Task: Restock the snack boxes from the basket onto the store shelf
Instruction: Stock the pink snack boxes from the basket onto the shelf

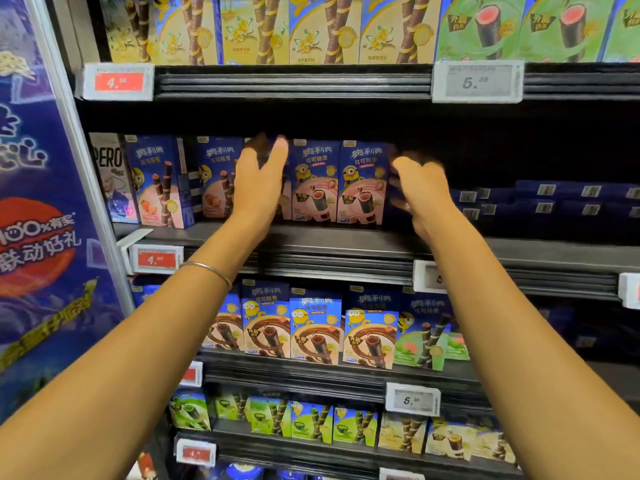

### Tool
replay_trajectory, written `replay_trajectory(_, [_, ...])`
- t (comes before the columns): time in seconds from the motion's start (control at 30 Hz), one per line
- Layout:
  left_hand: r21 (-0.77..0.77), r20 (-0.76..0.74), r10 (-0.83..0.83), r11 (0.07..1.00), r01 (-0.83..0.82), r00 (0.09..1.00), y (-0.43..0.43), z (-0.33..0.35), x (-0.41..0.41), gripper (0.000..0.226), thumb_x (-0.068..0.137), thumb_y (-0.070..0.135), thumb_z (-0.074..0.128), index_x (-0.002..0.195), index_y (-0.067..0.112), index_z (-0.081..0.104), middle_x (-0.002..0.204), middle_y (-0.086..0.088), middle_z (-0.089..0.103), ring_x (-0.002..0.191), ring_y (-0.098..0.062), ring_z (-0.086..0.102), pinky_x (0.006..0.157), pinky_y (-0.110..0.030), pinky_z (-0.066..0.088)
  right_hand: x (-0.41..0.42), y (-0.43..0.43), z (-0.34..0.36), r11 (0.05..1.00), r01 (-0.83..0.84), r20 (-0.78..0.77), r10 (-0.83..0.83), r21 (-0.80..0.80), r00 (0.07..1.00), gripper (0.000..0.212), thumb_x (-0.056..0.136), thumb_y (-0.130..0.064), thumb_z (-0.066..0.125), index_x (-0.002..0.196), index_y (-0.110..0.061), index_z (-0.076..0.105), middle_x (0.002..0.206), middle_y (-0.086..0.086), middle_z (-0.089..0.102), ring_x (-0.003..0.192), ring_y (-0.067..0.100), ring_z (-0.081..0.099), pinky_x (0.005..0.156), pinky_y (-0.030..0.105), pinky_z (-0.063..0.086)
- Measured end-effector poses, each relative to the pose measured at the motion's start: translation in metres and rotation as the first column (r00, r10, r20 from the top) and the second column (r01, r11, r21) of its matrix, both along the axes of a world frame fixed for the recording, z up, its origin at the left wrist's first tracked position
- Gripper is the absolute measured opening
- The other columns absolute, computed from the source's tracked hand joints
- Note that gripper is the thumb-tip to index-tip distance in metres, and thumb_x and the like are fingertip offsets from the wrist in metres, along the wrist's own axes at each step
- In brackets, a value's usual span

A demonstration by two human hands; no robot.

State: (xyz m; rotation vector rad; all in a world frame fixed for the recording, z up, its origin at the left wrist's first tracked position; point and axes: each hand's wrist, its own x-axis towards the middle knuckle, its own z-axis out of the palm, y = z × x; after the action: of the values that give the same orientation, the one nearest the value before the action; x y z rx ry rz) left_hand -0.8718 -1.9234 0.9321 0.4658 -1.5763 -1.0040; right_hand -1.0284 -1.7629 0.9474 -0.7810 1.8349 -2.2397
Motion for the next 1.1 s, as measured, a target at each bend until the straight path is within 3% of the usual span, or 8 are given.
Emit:
replay_trajectory(0.1, [0.013, 0.003, -0.086, 0.996, 0.086, 0.996, 0.022, -0.005, 0.015, 0.024, 0.107, 0.046, 0.048, 0.117, 0.026, 0.059, 0.123, 0.006, 0.065, 0.114, -0.011, 0.061, 0.096, -0.034, 0.05, 0.015, 0.023, -0.002, 0.995, -0.095, -0.009, 0.095, -0.037, 0.995, 0.045, 0.099, -0.038, 0.061, 0.137, -0.016, 0.05, 0.122, 0.001, 0.067, 0.1, 0.01, 0.068, 0.065, 0.027, 0.056])
replay_trajectory(0.23, [0.09, -0.05, -0.146, 0.985, 0.15, 0.988, 0.063, -0.025, 0.044, 0.026, 0.106, 0.05, 0.046, 0.123, 0.036, 0.058, 0.133, 0.005, 0.066, 0.125, -0.016, 0.063, 0.095, -0.035, 0.05, 0.041, 0.069, -0.012, 0.98, -0.187, -0.036, 0.185, -0.068, 0.982, 0.029, 0.103, -0.047, 0.053, 0.122, -0.026, 0.058, 0.121, -0.005, 0.069, 0.109, 0.011, 0.068, 0.094, 0.042, 0.057])
replay_trajectory(0.53, [0.363, -0.088, -0.196, 0.907, 0.215, 0.977, 0.196, -0.154, 0.121, 0.051, 0.09, 0.064, 0.044, 0.127, 0.034, 0.061, 0.129, 0.006, 0.074, 0.119, -0.014, 0.07, 0.085, -0.031, 0.051, 0.099, 0.226, -0.139, 0.969, -0.247, 0.071, 0.248, -0.03, 0.966, 0.039, 0.106, -0.047, 0.043, 0.12, -0.017, 0.065, 0.117, 0.002, 0.076, 0.108, 0.018, 0.073, 0.096, 0.043, 0.056])
replay_trajectory(0.67, [0.578, -0.016, -0.223, 0.794, 0.191, 0.975, 0.262, -0.26, 0.136, 0.046, 0.111, 0.047, 0.032, 0.143, 0.022, 0.055, 0.134, -0.003, 0.07, 0.123, -0.023, 0.066, 0.084, -0.033, 0.049, 0.116, 0.287, -0.224, 0.966, -0.209, 0.254, 0.166, 0.154, 0.953, 0.038, 0.107, -0.045, 0.043, 0.118, -0.018, 0.066, 0.119, 0.002, 0.075, 0.11, 0.019, 0.072, 0.099, 0.044, 0.054])
replay_trajectory(0.77, [0.732, 0.059, -0.267, 0.667, 0.14, 0.962, 0.315, -0.33, 0.144, 0.041, 0.112, 0.043, 0.03, 0.136, 0.023, 0.058, 0.127, -0.001, 0.071, 0.108, -0.018, 0.069, 0.074, -0.03, 0.048, 0.13, 0.336, -0.287, 0.932, -0.219, 0.406, 0.088, 0.29, 0.909, 0.028, 0.107, -0.041, 0.043, 0.105, -0.024, 0.065, 0.121, 0.003, 0.073, 0.1, 0.019, 0.071, 0.089, 0.04, 0.053])
replay_trajectory(0.87, [0.825, 0.126, -0.276, 0.562, 0.053, 0.953, 0.368, -0.382, 0.158, 0.039, 0.111, 0.048, 0.03, 0.119, 0.028, 0.063, 0.114, 0.004, 0.075, 0.1, -0.015, 0.07, 0.068, -0.027, 0.051, 0.139, 0.39, -0.34, 0.872, -0.244, 0.512, -0.008, 0.423, 0.859, 0.03, 0.106, -0.042, 0.045, 0.112, -0.02, 0.063, 0.119, 0.005, 0.072, 0.097, 0.019, 0.067, 0.081, 0.036, 0.048])
replay_trajectory(0.93, [0.863, 0.162, -0.313, 0.505, 0.019, 0.936, 0.402, -0.411, 0.169, 0.043, 0.108, 0.056, 0.03, 0.112, 0.03, 0.064, 0.116, 0.004, 0.076, 0.105, -0.018, 0.07, 0.078, -0.032, 0.049, 0.141, 0.426, -0.37, 0.849, -0.24, 0.557, -0.075, 0.47, 0.827, 0.03, 0.106, -0.042, 0.047, 0.114, -0.018, 0.062, 0.121, 0.009, 0.072, 0.099, 0.021, 0.066, 0.077, 0.034, 0.047])
replay_trajectory(1.1, [0.927, 0.253, -0.393, 0.36, -0.105, 0.884, 0.473, -0.469, 0.173, 0.055, 0.104, 0.066, 0.029, 0.12, 0.026, 0.063, 0.125, -0.003, 0.075, 0.114, -0.024, 0.069, 0.082, -0.035, 0.046, 0.13, 0.498, -0.439, 0.792, -0.258, 0.629, -0.194, 0.553, 0.753, 0.039, 0.105, -0.042, 0.049, 0.125, -0.012, 0.063, 0.112, 0.006, 0.072, 0.094, 0.02, 0.067, 0.078, 0.035, 0.048])
